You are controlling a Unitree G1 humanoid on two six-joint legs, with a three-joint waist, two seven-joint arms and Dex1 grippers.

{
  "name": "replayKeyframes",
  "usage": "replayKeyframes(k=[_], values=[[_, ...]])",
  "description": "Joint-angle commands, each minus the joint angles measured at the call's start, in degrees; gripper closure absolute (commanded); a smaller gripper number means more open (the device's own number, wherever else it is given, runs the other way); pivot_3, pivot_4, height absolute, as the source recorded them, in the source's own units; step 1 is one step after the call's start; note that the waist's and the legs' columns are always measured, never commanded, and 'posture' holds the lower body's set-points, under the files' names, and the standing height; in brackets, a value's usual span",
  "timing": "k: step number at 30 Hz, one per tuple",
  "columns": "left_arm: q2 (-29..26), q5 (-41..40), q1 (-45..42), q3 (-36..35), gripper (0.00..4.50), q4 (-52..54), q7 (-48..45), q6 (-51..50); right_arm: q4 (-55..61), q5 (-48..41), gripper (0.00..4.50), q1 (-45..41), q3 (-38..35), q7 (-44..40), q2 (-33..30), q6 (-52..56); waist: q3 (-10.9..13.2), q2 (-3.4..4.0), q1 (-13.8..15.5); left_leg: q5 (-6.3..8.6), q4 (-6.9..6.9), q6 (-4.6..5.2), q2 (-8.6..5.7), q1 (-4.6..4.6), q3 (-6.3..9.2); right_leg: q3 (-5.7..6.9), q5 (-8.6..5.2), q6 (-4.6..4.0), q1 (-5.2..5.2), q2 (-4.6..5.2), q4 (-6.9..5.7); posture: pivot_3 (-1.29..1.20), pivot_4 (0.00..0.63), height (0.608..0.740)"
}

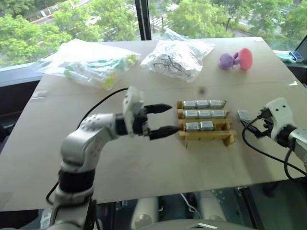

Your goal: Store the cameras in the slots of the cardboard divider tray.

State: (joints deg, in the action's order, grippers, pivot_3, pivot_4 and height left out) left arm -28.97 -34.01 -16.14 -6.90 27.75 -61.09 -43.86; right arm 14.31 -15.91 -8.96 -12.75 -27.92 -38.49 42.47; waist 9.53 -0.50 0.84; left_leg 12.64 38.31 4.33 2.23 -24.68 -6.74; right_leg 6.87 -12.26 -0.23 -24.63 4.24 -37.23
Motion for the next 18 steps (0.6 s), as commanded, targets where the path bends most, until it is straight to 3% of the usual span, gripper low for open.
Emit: replayKeyframes(k=[1, 9, 14, 15, 18], values=[[-1.22, -3.74, 6.39, -3.08, 0.02, 6.18, 0.39, 3.04, -3.86, 1.29, 0.00, -2.11, 0.07, 2.97, 2.24, -1.05, 0.00, -0.01, 0.20, 0.01, 0.00, 0.01, -0.02, -0.02, 0.01, 0.01, 0.00, 0.00, 0.01, 0.02, 0.04, 0.00, 0.150, 0.740], [-3.93, -4.77, 11.05, -4.73, 0.02, 5.99, 2.06, 8.15, -14.17, 3.37, 0.00, -7.78, 0.57, 6.89, 6.52, -4.34, -0.03, 0.04, -0.10, 0.18, 0.02, 0.16, 0.01, 0.03, 0.03, 0.05, -0.06, -0.11, 0.02, -0.03, -0.07, 0.00, 0.150, 0.740], [-4.89, -5.63, 11.55, -4.70, 0.00, 5.54, 3.17, 9.60, -14.06, 2.80, 2.43, -7.77, 1.04, 6.01, 7.33, -4.89, -0.03, 0.05, -0.08, 0.09, -0.02, 0.18, 0.04, 0.03, 0.02, 0.04, 0.04, 0.06, -0.01, -0.11, -0.09, 0.00, 0.150, 0.740], [-5.00, -5.83, 11.32, -4.55, 0.00, 5.29, 3.38, 9.71, -13.81, 2.74, 2.68, -7.69, 1.08, 5.94, 7.43, -5.01, -0.03, 0.05, -0.06, 0.07, -0.02, 0.15, 0.04, 0.02, 0.03, 0.04, 0.04, 0.07, -0.01, -0.12, -0.08, 0.00, 0.150, 0.740], [-4.67, -6.44, 10.78, -3.81, 0.00, 5.19, 4.70, 9.70, -12.21, 2.96, 2.67, -7.02, 1.45, 4.96, 6.97, -6.72, -0.03, 0.05, -0.09, 0.12, -0.02, 0.21, 0.04, 0.02, 0.01, 0.03, 0.05, 0.07, -0.01, -0.10, -0.07, 0.00, 0.150, 0.740]])
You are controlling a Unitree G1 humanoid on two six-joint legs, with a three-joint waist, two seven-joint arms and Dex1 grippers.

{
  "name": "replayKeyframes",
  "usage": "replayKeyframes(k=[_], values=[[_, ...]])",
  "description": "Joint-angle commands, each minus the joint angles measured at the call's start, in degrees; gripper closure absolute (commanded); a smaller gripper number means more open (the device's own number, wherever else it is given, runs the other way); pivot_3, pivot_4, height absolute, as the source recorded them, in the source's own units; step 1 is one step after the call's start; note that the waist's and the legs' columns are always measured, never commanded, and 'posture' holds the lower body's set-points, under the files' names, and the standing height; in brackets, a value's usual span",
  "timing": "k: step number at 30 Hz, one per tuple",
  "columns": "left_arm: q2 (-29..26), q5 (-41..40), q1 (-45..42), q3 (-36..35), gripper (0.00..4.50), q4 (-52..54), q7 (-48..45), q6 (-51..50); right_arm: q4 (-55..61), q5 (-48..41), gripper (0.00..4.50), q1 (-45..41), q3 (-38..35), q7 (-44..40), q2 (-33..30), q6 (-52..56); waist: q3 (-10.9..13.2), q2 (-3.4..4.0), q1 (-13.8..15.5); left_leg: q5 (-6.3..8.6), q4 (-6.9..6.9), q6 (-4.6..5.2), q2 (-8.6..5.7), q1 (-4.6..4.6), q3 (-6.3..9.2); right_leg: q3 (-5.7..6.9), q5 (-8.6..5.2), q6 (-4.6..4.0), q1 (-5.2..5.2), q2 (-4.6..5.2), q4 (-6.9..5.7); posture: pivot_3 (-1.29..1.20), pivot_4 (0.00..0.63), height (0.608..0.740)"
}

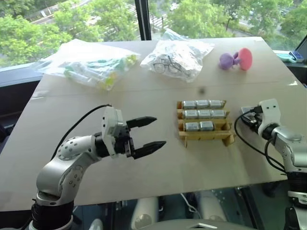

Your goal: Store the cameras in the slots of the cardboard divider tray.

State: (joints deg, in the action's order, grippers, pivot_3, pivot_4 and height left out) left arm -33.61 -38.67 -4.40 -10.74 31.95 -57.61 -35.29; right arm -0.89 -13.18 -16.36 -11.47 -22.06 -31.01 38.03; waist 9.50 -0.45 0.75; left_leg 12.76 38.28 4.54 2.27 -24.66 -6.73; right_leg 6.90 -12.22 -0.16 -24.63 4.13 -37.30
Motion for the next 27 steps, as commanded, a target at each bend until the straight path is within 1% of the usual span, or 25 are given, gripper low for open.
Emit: replayKeyframes(k=[1, 3, 4, 6, 7, 8, 12, 15, 19, 22, 27], values=[[0.13, -2.15, -0.98, 0.10, 0.00, 1.08, 1.75, 0.97, 3.64, 0.25, 2.67, 0.66, 0.22, -1.20, -0.66, -2.69, 0.00, 0.00, 0.01, 0.02, 0.00, 0.02, 0.00, 0.00, -0.01, 0.00, 0.00, -0.01, 0.00, 0.00, 0.00, 0.00, 0.150, 0.740], [0.98, -3.27, -1.37, 0.29, 0.00, 1.56, 5.03, -0.79, 6.59, 1.78, 2.67, 2.03, 0.83, -2.24, -2.21, -6.49, 0.01, 0.01, 0.05, 0.02, 0.00, 0.03, 0.00, 0.01, 0.01, 0.00, 0.00, -0.01, 0.00, 0.01, 0.00, 0.00, 0.150, 0.740], [2.00, -4.11, -2.15, 0.33, 0.00, 1.70, 8.12, -2.29, 9.21, 3.10, 2.67, 2.96, 1.18, -2.88, -3.49, -9.22, 0.03, 0.05, 0.08, 0.02, 0.00, 0.03, 0.01, 0.01, 0.01, 0.00, -0.01, -0.01, 0.00, 0.01, 0.00, 0.00, 0.150, 0.740], [3.62, -7.72, -5.25, 0.63, 0.00, 1.55, 14.28, -7.77, 14.91, 5.21, 2.67, 4.73, 2.08, -5.45, -6.38, -15.24, 0.07, 0.11, 0.23, 0.02, 0.00, 0.03, -0.01, -0.02, 0.03, 0.00, 0.00, 0.00, -0.01, 0.02, 0.00, 0.00, 0.150, 0.740], [4.40, -9.08, -7.07, 0.81, 0.00, 1.29, 17.20, -10.23, 17.68, 6.32, 2.67, 5.55, 2.74, -6.64, -7.84, -17.49, 0.08, 0.12, 0.30, 0.02, 0.00, 0.04, -0.02, -0.04, 0.03, 0.00, 0.00, 0.02, -0.02, 0.03, 0.00, 0.00, 0.150, 0.740], [4.66, -12.29, -9.41, 0.66, 0.00, 0.47, 20.08, -14.57, 20.77, 6.84, 2.67, 6.25, 3.43, -7.95, -8.97, -19.29, 0.08, 0.08, 0.21, 0.01, 0.01, 0.04, -0.03, -0.05, 0.03, 0.00, 0.01, 0.02, -0.02, 0.03, 0.00, 0.00, 0.150, 0.740], [7.45, -22.15, -19.99, 0.52, 0.00, -5.06, 30.52, -26.66, 32.23, 6.92, 2.67, 7.07, 6.96, -13.25, -12.65, -22.49, 0.03, -0.04, 0.08, 0.00, 0.02, 0.03, 0.04, 0.03, 0.05, -0.02, 0.01, 0.05, 0.03, -0.07, -0.02, 0.00, 0.150, 0.740], [10.18, -27.52, -25.34, -0.43, 0.00, -9.87, 35.45, -30.66, 37.68, 5.96, 2.67, 4.98, 9.85, -14.42, -12.29, -21.28, 0.03, -0.08, -0.03, -0.02, 0.02, -0.01, 0.05, 0.04, 0.08, 0.00, 0.01, 0.05, 0.04, -0.10, -0.03, 0.00, 0.150, 0.740], [13.01, -33.05, -30.61, -1.72, 0.00, -16.57, 41.38, -34.02, 41.06, 9.38, 2.67, 1.52, 16.85, -15.77, -11.59, -22.55, 0.08, -0.17, 0.09, -0.14, 0.05, -0.20, 0.02, 0.02, 0.05, -0.01, 0.01, 0.05, 0.03, -0.07, -0.03, 0.00, 0.150, 0.740], [12.53, -35.50, -32.33, -1.36, 0.00, -18.80, 42.59, -36.38, 41.39, 10.79, 2.67, -0.32, 19.63, -15.97, -10.72, -22.37, 0.09, -0.20, 0.09, -0.15, 0.04, -0.21, 0.01, 0.01, 0.06, 0.00, 0.01, 0.04, 0.03, -0.07, -0.02, 0.00, 0.150, 0.740], [11.26, -37.46, -32.59, -0.54, 0.00, -20.19, 43.97, -38.71, 40.89, 11.76, 2.67, -1.09, 20.89, -16.20, -9.32, -22.90, 0.11, -0.25, 0.10, -0.16, 0.04, -0.23, -0.03, -0.01, 0.04, -0.01, 0.01, 0.05, 0.02, -0.04, -0.01, 0.00, 0.150, 0.740]])
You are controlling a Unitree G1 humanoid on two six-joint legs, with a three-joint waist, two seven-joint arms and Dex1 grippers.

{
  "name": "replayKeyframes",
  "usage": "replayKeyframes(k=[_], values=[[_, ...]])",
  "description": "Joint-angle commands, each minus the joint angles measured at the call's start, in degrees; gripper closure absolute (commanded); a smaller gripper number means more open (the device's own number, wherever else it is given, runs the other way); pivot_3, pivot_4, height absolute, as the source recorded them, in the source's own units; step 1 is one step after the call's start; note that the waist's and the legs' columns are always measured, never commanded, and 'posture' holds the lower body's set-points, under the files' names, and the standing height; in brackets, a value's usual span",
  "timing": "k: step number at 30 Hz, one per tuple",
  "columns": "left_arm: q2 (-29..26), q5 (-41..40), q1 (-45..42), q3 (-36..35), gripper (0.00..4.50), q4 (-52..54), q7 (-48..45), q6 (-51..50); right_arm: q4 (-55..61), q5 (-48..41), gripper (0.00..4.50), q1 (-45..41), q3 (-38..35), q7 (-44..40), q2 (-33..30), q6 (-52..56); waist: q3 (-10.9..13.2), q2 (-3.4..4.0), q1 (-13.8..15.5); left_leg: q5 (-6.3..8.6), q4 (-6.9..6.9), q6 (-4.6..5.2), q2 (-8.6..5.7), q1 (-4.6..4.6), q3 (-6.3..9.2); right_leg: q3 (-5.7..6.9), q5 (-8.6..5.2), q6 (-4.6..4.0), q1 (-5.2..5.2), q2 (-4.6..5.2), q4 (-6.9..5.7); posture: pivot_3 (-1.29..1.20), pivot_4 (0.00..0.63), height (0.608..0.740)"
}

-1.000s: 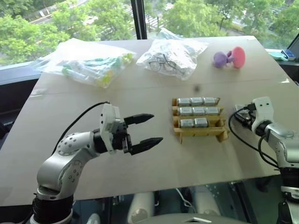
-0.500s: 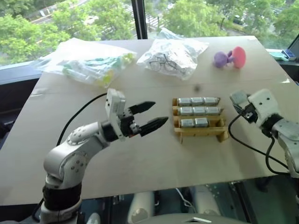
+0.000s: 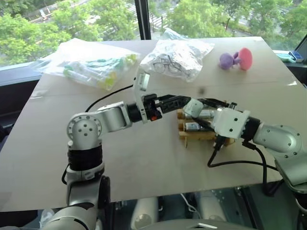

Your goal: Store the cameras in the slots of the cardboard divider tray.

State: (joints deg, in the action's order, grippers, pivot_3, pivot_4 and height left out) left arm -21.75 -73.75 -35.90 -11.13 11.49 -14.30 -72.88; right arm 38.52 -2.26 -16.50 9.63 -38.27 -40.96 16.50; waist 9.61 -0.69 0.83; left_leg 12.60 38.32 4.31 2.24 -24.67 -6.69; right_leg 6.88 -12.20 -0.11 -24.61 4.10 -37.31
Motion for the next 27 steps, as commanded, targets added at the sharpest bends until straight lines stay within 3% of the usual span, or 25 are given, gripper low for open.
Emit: replayKeyframes(k=[1, 9, 12, 16, 18, 19, 24, 27], values=[[-0.52, -3.21, -1.12, -0.20, 0.00, 0.15, 1.08, -1.36, 1.43, 1.09, 2.67, -0.93, -0.04, -0.02, 0.83, -1.58, 0.01, -0.02, 0.04, 0.00, 0.00, 0.00, 0.00, 0.00, 0.01, 0.01, 0.00, 0.00, 0.00, 0.00, 0.00, 0.00, 0.150, 0.740], [-0.76, -6.44, -0.73, 0.68, 0.00, 0.45, 3.14, -2.29, 1.73, 2.37, 2.67, -1.79, 1.54, -0.09, 3.50, -1.59, 0.01, -0.02, 0.00, -0.01, 0.01, -0.02, 0.01, 0.03, 0.01, 0.00, 0.00, -0.01, 0.01, 0.03, -0.05, 0.00, 0.150, 0.740], [-1.13, -7.40, -0.45, 0.85, 0.80, 0.90, 3.53, -2.25, 1.70, 2.40, 2.67, -2.06, 1.84, -0.33, 4.05, -1.45, 0.01, -0.02, 0.01, -0.01, 0.00, -0.03, 0.01, 0.03, 0.01, 0.01, 0.00, -0.01, 0.01, 0.03, -0.05, 0.00, 0.150, 0.740], [-1.61, -8.83, 0.22, 0.92, 2.77, 1.64, 4.35, -1.57, 1.53, 2.06, 2.67, -2.05, 1.64, -0.99, 4.37, -1.49, 0.01, -0.02, 0.01, -0.01, 0.01, -0.03, 0.00, 0.02, 0.01, 0.00, 0.00, -0.01, 0.01, 0.05, -0.04, 0.00, 0.150, 0.740], [-1.85, -9.11, 0.35, 1.04, 3.60, 1.83, 4.63, -1.01, 1.35, -0.23, 2.67, -1.97, 1.28, -2.63, 4.30, 0.02, 0.01, -0.02, -0.02, -0.01, 0.00, -0.03, 0.00, 0.03, 0.01, 0.00, 0.00, -0.01, 0.01, 0.04, -0.04, 0.00, 0.150, 0.740], [-2.03, -8.99, 0.43, 1.20, 3.76, 1.99, 4.56, -0.69, 1.30, -1.88, 2.67, -1.95, 0.74, -3.35, 4.35, 1.03, 0.01, -0.02, -0.01, -0.01, 0.00, -0.03, 0.00, 0.03, 0.01, 0.00, 0.00, -0.02, 0.01, 0.04, -0.05, 0.00, 0.150, 0.740], [-2.20, -8.60, 0.49, 1.61, 3.76, 2.74, 4.45, 0.92, 1.12, -5.04, 0.16, -2.05, -2.04, -3.36, 4.51, 3.19, 0.01, -0.03, 0.01, -0.01, 0.01, -0.03, 0.00, 0.04, 0.01, 0.00, 0.00, -0.02, 0.01, 0.04, -0.06, 0.00, 0.150, 0.740], [-2.44, -7.27, 0.49, 1.80, 3.76, 3.32, 3.75, 2.37, 1.25, -6.10, 0.07, -1.06, -4.50, -2.86, 3.85, 4.50, 0.01, -0.03, 0.03, -0.01, 0.00, -0.03, 0.00, 0.03, 0.01, 0.01, 0.00, -0.02, 0.01, 0.05, -0.05, 0.00, 0.150, 0.740]])
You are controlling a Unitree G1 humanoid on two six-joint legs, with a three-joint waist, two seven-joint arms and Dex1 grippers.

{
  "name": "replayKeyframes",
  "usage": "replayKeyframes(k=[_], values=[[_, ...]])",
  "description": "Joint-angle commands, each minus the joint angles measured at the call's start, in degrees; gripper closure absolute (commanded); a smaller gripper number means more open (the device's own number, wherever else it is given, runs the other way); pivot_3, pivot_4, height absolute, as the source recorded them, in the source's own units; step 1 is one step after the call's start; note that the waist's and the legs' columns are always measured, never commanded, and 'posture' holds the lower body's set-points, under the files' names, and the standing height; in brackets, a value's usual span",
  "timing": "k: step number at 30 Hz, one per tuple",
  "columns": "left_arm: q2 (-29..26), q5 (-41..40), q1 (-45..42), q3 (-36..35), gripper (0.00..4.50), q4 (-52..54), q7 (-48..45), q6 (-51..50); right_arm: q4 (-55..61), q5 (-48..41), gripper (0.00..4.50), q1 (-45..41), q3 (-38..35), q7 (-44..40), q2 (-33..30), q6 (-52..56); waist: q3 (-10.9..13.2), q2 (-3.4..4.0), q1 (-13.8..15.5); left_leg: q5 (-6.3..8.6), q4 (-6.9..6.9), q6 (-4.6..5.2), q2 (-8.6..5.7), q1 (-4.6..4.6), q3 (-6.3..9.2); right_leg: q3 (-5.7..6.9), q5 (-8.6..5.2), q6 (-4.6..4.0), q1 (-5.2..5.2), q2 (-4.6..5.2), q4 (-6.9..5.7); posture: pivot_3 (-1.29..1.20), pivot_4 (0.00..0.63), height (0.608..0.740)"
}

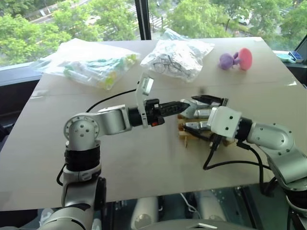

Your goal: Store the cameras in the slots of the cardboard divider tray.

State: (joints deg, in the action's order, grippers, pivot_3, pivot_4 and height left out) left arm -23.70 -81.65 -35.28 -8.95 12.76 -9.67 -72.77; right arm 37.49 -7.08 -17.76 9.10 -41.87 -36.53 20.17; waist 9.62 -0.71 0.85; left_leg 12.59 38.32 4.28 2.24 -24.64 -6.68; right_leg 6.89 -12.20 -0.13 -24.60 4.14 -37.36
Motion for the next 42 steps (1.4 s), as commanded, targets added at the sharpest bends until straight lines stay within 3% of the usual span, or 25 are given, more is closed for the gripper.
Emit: replayKeyframes(k=[1, 9, 17, 22, 27, 42], values=[[-0.58, 0.66, -0.08, -0.29, 3.76, 2.14, -0.96, 2.39, 2.34, -1.58, 0.07, 0.78, -4.89, 0.74, -0.93, 1.14, 0.00, 0.00, 0.03, 0.00, 0.00, 0.00, 0.00, -0.01, 0.00, 0.00, 0.00, 0.00, 0.00, 0.00, 0.00, 0.00, 0.150, 0.740], [-0.90, 4.45, -0.52, 1.36, 3.76, 2.16, -3.19, 4.40, 3.30, -6.37, 0.07, 7.33, -14.85, 2.20, -1.12, 4.82, 0.00, 0.00, 0.06, 0.00, -0.02, 0.00, 0.00, -0.02, 0.00, 0.01, 0.00, 0.00, 0.00, 0.00, 0.02, 0.00, 0.150, 0.740], [1.98, 14.88, -4.99, 7.73, 3.76, 0.55, -8.67, 9.33, 4.81, -15.39, 0.07, 18.16, -26.45, -0.86, -2.82, 6.18, 0.01, -0.02, 0.36, 0.03, -0.02, 0.04, -0.02, -0.04, -0.02, -0.01, 0.00, 0.00, -0.01, 0.00, 0.07, 0.00, 0.150, 0.740], [5.10, 19.39, -10.26, 10.25, 3.76, -4.98, -14.06, 11.11, 4.80, -15.82, 0.07, 23.47, -33.60, 3.35, -1.50, 7.47, 0.01, -0.02, 0.50, 0.10, -0.03, 0.15, -0.02, -0.05, 0.02, 0.04, -0.01, -0.01, 0.00, -0.02, 0.09, 0.00, 0.150, 0.740], [8.27, 23.14, -13.36, 11.38, 3.76, -8.90, -16.59, 11.58, 5.77, -18.33, 0.07, 28.01, -39.07, 2.43, -1.75, 7.38, 0.01, -0.02, 0.31, 0.11, -0.03, 0.18, -0.02, -0.06, 0.01, 0.02, 0.00, 0.00, -0.01, -0.05, 0.10, 0.00, 0.150, 0.740], [14.69, 36.66, -22.05, 17.84, 3.76, -20.42, -28.17, 16.75, 8.53, -18.18, 0.07, 38.18, -46.78, 4.39, 0.66, 4.64, 0.01, -0.02, 0.34, 0.18, -0.10, 0.30, -0.02, -0.09, 0.07, 0.07, -0.01, 0.00, -0.01, -0.09, 0.22, 0.00, 0.150, 0.740]])
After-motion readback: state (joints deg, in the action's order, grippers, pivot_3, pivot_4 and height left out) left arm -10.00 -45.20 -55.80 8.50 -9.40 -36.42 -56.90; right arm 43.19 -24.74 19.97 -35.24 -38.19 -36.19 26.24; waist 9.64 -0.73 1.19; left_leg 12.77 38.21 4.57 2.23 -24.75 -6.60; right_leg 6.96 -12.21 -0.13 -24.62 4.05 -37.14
